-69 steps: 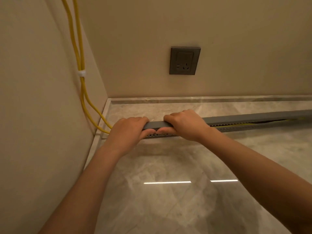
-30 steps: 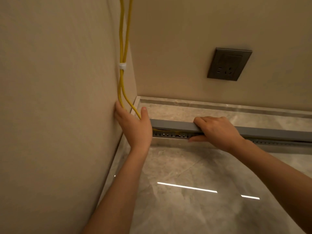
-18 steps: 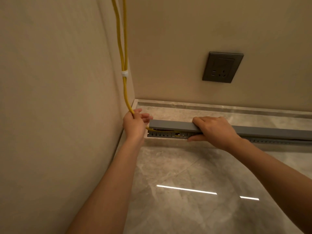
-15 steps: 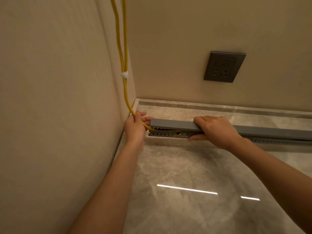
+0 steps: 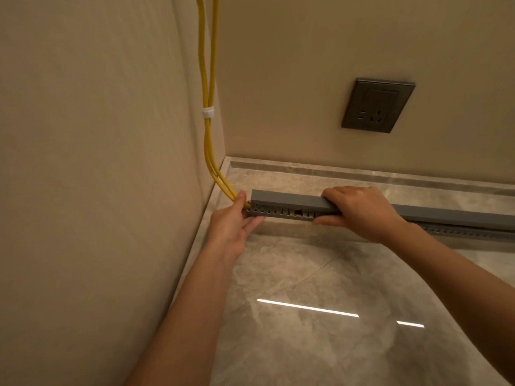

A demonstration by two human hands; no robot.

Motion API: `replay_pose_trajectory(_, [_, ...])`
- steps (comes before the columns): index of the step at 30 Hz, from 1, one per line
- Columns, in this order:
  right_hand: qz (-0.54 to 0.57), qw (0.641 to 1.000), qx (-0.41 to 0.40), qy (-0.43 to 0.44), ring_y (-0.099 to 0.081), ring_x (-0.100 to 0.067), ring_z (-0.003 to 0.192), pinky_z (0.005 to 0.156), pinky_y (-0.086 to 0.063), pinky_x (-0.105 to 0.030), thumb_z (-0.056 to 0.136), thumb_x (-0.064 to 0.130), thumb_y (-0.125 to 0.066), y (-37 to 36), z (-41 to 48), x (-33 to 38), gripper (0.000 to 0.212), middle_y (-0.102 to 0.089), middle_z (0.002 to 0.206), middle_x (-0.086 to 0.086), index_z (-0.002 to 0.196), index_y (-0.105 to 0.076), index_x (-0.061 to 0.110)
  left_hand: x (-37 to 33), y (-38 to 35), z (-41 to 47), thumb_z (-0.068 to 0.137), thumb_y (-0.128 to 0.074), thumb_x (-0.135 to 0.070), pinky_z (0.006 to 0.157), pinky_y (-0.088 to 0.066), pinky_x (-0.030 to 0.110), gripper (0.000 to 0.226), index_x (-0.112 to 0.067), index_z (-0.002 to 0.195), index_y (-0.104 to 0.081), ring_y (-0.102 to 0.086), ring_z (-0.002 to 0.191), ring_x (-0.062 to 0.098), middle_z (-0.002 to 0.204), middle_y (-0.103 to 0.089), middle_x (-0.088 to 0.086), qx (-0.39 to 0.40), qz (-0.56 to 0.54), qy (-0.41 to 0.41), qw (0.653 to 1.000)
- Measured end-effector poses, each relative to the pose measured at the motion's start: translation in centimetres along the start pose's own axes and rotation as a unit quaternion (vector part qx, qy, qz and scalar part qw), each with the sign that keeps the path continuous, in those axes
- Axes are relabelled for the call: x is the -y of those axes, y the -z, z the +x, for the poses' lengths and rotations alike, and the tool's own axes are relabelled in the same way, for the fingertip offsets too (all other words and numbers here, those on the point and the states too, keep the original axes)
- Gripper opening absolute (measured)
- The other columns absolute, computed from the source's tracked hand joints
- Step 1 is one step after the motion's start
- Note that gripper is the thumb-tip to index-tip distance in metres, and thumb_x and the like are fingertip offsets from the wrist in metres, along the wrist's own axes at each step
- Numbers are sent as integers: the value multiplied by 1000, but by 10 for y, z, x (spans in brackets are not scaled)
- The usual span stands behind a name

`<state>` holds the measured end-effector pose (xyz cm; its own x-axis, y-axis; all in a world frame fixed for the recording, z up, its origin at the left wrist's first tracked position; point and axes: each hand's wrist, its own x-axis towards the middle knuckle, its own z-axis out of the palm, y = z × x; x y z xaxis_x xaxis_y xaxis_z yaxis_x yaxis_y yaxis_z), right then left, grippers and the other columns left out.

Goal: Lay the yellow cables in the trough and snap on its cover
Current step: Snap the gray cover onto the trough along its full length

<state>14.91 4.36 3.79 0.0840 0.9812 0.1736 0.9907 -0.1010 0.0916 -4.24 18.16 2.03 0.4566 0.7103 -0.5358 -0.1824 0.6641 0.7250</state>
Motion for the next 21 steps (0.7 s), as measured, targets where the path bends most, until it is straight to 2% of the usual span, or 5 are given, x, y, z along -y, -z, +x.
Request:
replay_pose_trajectory(3, [18, 1000, 13, 5, -57, -20, 70, 54, -36, -29, 78, 66, -15, -1, 3, 1, 63, -63, 84, 2, 97, -54, 21, -1, 0, 0, 92, -56, -18, 57, -60, 26, 17, -3, 85, -61, -68, 81, 22, 87, -69, 15, 4, -14, 2, 1000])
replay_pose_trajectory(8, [60, 998, 19, 22, -58, -19, 71, 55, -40, -31, 81, 65, -9, 2, 11, 11, 62, -66, 92, 2, 115, -45, 27, 0, -1, -2, 93, -55, -19, 56, -59, 23, 18, -4, 85, -60, -68, 80, 19, 86, -69, 14, 10, -25, -19, 999])
replay_pose_trajectory(12, [70, 996, -2, 57, -61, -22, 83, 60, -46, -34, 90, 55, -24, 5, 26, 30, 48, -65, 107, 1, 130, -36, 29, 0, -2, -5, 93, -55, -20, 56, -59, 23, 18, -4, 86, -61, -70, 74, 16, 86, -70, 13, 13, -28, -34, 999])
replay_pose_trajectory(16, [64, 995, -6, 79, -61, -26, 85, 61, -46, -35, 95, 45, -31, 6, 41, 48, 40, -64, 110, -2, 128, -39, 24, 1, 0, -8, 93, -54, -19, 57, -59, 23, 19, -4, 86, -61, -71, 74, 17, 85, -70, 14, 20, -25, -48, 998])
replay_pose_trajectory(21, [110, 992, 36, 53, -59, -26, 81, 63, -42, -34, 97, 40, -32, 12, 47, 51, 33, -63, 109, -6, 123, -41, 21, 1, 1, -12, 94, -52, -19, 59, -59, 24, 18, -5, 88, -61, -71, 77, 17, 89, -70, 14, 27, -27, -52, 998])
